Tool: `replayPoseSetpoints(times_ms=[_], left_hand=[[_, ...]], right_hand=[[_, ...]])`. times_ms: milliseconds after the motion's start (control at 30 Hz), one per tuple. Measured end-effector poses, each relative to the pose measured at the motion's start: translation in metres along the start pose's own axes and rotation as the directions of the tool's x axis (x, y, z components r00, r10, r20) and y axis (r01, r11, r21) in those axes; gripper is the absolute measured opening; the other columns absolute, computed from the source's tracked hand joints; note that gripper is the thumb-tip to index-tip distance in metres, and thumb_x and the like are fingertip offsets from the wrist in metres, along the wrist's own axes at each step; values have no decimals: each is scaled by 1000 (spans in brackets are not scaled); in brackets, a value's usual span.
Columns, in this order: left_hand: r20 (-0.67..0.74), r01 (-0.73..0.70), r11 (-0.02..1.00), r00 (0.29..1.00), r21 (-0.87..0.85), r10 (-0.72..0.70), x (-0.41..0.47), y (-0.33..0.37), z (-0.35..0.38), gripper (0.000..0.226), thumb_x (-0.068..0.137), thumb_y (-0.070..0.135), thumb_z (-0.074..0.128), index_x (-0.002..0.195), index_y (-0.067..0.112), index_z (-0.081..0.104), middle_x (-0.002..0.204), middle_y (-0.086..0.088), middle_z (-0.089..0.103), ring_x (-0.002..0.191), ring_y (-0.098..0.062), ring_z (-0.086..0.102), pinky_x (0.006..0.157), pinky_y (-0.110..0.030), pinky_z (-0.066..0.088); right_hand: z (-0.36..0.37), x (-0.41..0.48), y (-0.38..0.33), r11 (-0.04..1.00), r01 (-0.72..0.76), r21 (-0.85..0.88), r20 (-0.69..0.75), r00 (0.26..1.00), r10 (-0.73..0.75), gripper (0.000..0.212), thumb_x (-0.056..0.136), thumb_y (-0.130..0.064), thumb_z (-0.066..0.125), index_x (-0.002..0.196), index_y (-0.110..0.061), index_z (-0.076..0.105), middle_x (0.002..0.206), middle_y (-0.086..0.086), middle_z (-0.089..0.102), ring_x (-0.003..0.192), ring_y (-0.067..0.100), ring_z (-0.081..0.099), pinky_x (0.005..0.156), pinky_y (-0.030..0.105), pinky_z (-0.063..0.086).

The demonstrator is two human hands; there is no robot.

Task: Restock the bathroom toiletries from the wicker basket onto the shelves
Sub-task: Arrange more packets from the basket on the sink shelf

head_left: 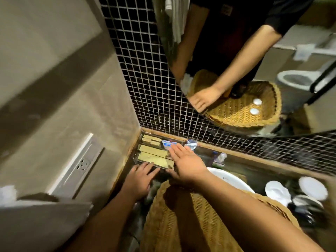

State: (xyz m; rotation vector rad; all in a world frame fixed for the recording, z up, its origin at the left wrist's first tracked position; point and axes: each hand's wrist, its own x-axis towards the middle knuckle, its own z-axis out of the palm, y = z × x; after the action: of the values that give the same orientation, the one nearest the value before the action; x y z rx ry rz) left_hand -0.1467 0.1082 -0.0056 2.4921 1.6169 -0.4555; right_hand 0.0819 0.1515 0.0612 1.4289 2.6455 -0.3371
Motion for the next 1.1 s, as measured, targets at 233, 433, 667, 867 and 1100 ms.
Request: replayPoseSetpoints(times_ms=[233, 433, 667, 867, 1100], left_hand=[[67, -78, 994, 995, 82, 73, 22, 11, -32, 74, 92, 32, 55, 155, 34, 16, 164, -2, 13, 149, -25, 15, 121, -48, 11], [102, -180, 981, 980, 76, 172, 56, 27, -32, 64, 93, 33, 57, 151, 34, 29, 161, 5, 25, 146, -18, 22, 120, -42, 14], [225, -396, 898, 908, 192, 352, 102, 30, -26, 74, 95, 25, 57, 154, 36, 15, 160, 7, 27, 147, -20, 20, 118, -43, 15], [207, -585, 758, 811, 287, 547, 119, 10, -12, 89, 93, 32, 61, 154, 32, -4, 152, -1, 43, 141, -23, 32, 114, -44, 28], [152, -637, 707, 766, 307, 625, 116, -12, -1, 90, 95, 19, 54, 154, 31, -12, 157, -2, 34, 145, -27, 26, 115, -46, 24]], right_hand=[[-4, -81, 30, 989, -147, -21, -5, 989, 147, 108, 80, -87, 13, 157, -12, 0, 165, 6, -3, 151, 22, -7, 121, 39, -6], [22, -142, 56, 934, -357, 18, 52, 933, 355, 119, 70, -95, 6, 155, -14, -11, 163, 3, -14, 149, 19, -13, 121, 39, -5], [49, -179, 62, 883, -469, 29, 90, 881, 465, 122, 68, -97, 15, 156, -16, -10, 163, 1, -13, 149, 18, -13, 122, 39, -3], [57, -180, 48, 873, -479, 90, 105, 876, 470, 119, 66, -97, 14, 154, -23, -18, 159, -5, -23, 142, 11, -25, 116, 32, -13], [53, -161, 41, 884, -460, 86, 88, 887, 453, 117, 71, -95, 20, 155, -21, -15, 160, -4, -20, 147, 14, -19, 121, 35, -7]])
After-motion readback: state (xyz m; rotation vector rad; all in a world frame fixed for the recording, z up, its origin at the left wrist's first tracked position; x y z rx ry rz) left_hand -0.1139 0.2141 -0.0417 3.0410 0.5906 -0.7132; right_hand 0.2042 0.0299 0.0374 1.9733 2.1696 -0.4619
